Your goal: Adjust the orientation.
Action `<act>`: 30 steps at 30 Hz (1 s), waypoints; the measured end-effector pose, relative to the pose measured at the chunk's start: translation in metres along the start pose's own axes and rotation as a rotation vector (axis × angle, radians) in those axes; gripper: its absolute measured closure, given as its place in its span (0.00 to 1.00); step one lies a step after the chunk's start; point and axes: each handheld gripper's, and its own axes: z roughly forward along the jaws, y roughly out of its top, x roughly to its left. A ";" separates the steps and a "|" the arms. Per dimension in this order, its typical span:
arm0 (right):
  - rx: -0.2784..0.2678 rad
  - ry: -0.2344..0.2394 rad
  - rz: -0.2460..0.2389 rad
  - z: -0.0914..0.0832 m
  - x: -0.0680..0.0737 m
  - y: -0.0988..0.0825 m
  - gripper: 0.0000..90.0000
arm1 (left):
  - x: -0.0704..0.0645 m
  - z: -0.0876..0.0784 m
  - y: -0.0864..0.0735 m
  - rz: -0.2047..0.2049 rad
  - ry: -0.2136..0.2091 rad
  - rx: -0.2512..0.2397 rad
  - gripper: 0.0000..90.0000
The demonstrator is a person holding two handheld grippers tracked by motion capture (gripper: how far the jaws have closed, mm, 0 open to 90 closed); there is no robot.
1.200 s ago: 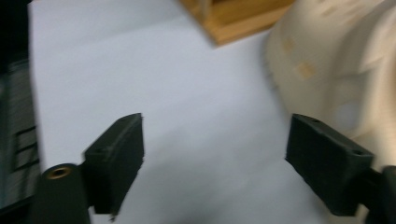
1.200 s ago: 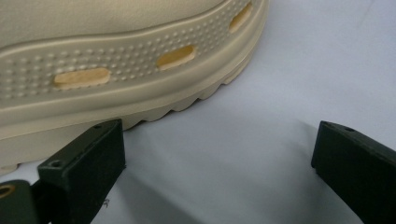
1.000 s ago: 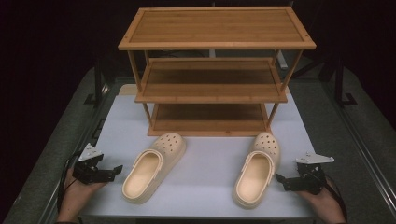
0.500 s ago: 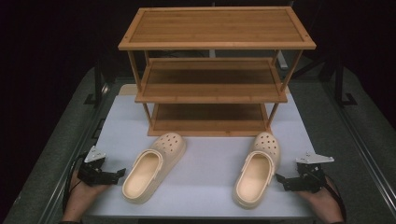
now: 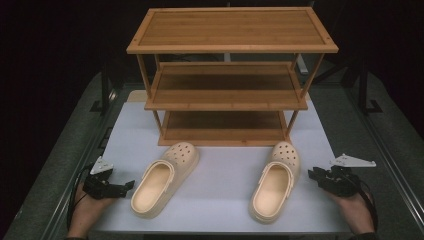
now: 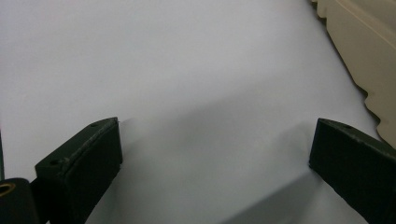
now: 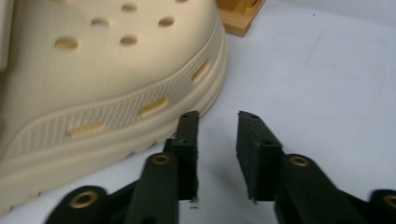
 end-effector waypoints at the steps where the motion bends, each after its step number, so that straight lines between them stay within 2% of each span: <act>1: -0.002 0.004 0.002 0.000 -0.001 0.003 0.86 | 0.000 0.000 0.000 -0.001 -0.001 0.001 0.02; 2: -0.002 0.004 0.002 0.000 -0.001 0.003 0.86 | 0.000 0.000 0.000 -0.001 -0.001 0.001 0.02; 3: -0.013 0.032 0.012 -0.001 -0.003 0.010 0.95 | 0.000 0.000 0.000 -0.001 -0.001 0.001 0.02; 5: -0.019 0.037 0.013 -0.001 -0.006 0.013 0.97 | 0.000 0.000 0.000 -0.002 -0.001 0.000 0.02; 6: -0.027 0.058 0.020 0.000 -0.010 0.021 0.99 | 0.000 0.000 0.000 -0.003 -0.001 -0.001 0.02; 12: -0.035 0.105 -0.003 0.009 -0.019 0.038 1.00 | 0.000 0.000 0.000 -0.003 -0.002 0.000 0.02; 14: -0.038 0.124 -0.019 0.017 -0.023 0.051 1.00 | 0.000 0.000 0.000 -0.002 -0.001 0.000 0.02; 17: -0.043 0.136 -0.017 0.023 -0.025 0.059 1.00 | 0.000 0.000 0.000 -0.002 -0.001 0.003 0.02; 18: -0.035 0.139 -0.015 0.031 -0.027 0.066 1.00 | 0.000 0.000 0.000 -0.002 -0.001 0.001 0.02; 19: -0.035 0.139 -0.015 0.031 -0.027 0.066 1.00 | 0.000 0.000 0.000 -0.002 -0.001 0.001 0.02; 24: -0.023 0.160 -0.021 0.055 -0.032 0.078 1.00 | 0.000 0.000 0.000 -0.002 -0.001 0.001 0.02; 30: -0.016 0.183 -0.021 0.073 -0.035 0.083 1.00 | 0.000 0.000 0.000 -0.002 -0.001 0.001 0.02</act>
